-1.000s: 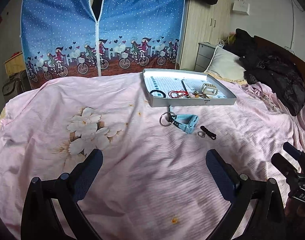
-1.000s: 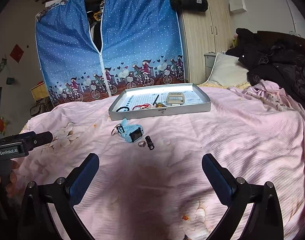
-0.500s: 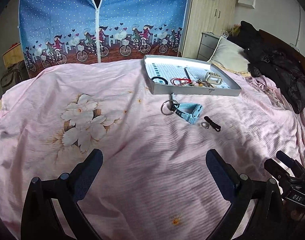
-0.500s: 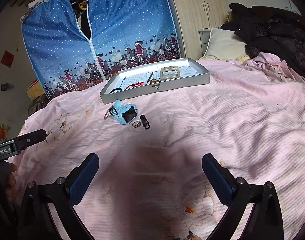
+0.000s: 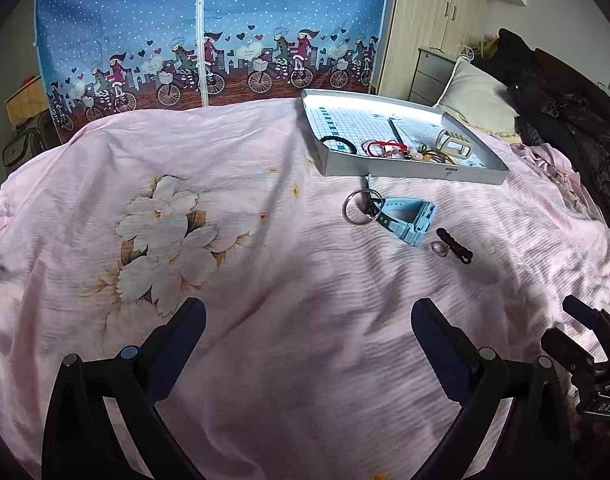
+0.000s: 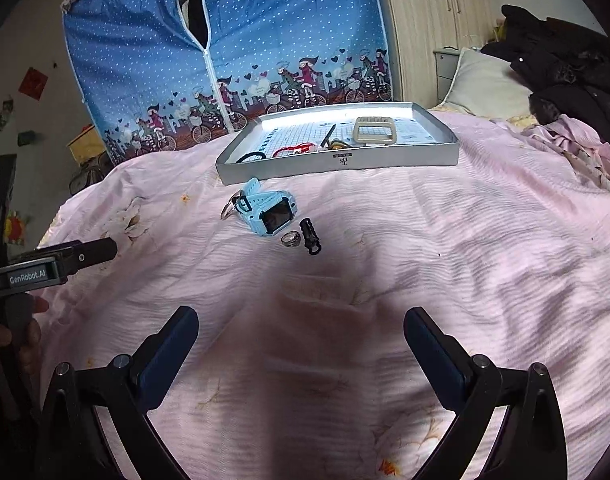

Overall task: Organize jewelry
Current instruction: 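Withdraw both tools from the tray, then grasp the large silver key ring with the left tool while the right tool grasps the black cylindrical piece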

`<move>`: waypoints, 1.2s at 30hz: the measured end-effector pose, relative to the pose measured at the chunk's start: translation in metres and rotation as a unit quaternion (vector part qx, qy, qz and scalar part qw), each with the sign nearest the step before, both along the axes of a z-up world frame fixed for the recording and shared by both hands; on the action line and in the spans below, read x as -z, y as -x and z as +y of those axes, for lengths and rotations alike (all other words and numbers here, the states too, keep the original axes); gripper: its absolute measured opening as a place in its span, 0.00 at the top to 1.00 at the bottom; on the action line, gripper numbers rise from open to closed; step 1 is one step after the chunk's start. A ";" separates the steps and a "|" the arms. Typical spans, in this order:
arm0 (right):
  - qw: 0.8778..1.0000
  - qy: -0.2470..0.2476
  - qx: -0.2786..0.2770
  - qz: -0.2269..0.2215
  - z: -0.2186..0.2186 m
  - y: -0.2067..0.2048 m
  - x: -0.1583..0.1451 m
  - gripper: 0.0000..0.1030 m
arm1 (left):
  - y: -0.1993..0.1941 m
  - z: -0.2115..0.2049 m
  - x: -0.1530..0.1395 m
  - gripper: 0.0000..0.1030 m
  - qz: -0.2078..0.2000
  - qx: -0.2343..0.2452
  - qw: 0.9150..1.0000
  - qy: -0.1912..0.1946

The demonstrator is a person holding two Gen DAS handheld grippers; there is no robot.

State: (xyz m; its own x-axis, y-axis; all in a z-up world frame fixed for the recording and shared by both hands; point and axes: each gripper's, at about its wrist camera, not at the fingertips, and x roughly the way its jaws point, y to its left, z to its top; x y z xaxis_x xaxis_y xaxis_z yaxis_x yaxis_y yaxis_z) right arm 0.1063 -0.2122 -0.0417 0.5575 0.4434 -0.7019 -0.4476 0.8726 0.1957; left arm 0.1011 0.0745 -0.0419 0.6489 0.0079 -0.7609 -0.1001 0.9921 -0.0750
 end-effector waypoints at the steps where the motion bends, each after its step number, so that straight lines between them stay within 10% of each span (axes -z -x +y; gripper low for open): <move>1: 1.000 0.001 -0.005 0.007 0.001 -0.004 0.003 0.00 | -0.005 0.000 0.001 0.03 0.000 0.005 1.000 -0.008; 8: 0.999 0.013 -0.022 0.023 0.013 -0.037 0.017 0.29 | -0.047 0.005 0.019 0.05 -0.002 0.030 0.999 0.013; 14: 0.999 0.022 -0.031 0.033 0.029 -0.076 0.026 0.57 | -0.080 0.000 0.035 0.27 0.014 0.072 0.997 0.009; 36: 0.996 0.024 -0.053 0.065 0.047 -0.121 0.064 0.83 | -0.162 -0.002 0.076 0.39 0.017 0.194 0.979 0.055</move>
